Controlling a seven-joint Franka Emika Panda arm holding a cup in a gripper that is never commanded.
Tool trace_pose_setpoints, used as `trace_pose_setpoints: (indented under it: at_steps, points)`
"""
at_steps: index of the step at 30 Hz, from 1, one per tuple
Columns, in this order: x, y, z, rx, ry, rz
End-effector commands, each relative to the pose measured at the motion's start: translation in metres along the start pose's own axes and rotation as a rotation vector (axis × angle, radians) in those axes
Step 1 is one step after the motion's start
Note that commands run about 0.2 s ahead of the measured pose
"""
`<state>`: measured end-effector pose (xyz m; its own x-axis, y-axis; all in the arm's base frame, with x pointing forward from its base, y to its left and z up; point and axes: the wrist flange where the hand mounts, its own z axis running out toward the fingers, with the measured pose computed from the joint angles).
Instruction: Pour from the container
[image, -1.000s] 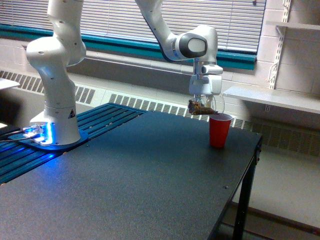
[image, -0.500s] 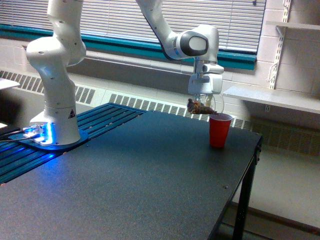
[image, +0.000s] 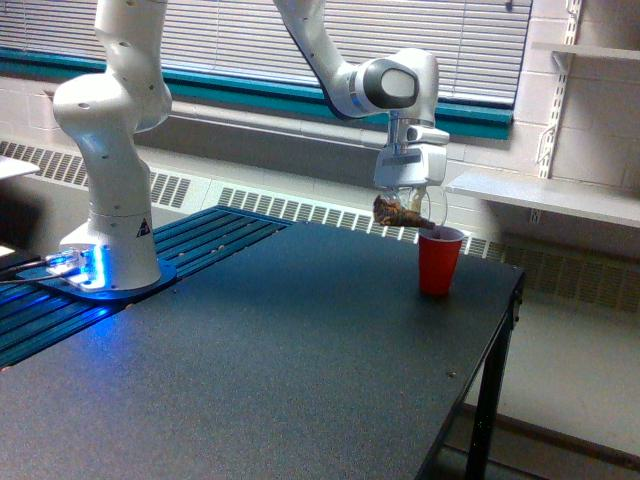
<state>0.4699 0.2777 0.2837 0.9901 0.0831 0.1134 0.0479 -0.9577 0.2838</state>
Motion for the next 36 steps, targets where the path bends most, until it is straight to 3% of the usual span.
trace_pose_setpoints:
  at_steps: [1, 24, 36]
  points:
    - [0.002, -0.002, -0.002, -0.023, 0.007, -0.024]
    - [0.015, -0.005, -0.007, -0.051, 0.002, -0.039]
    - [0.020, 0.001, -0.008, -0.089, -0.005, -0.070]
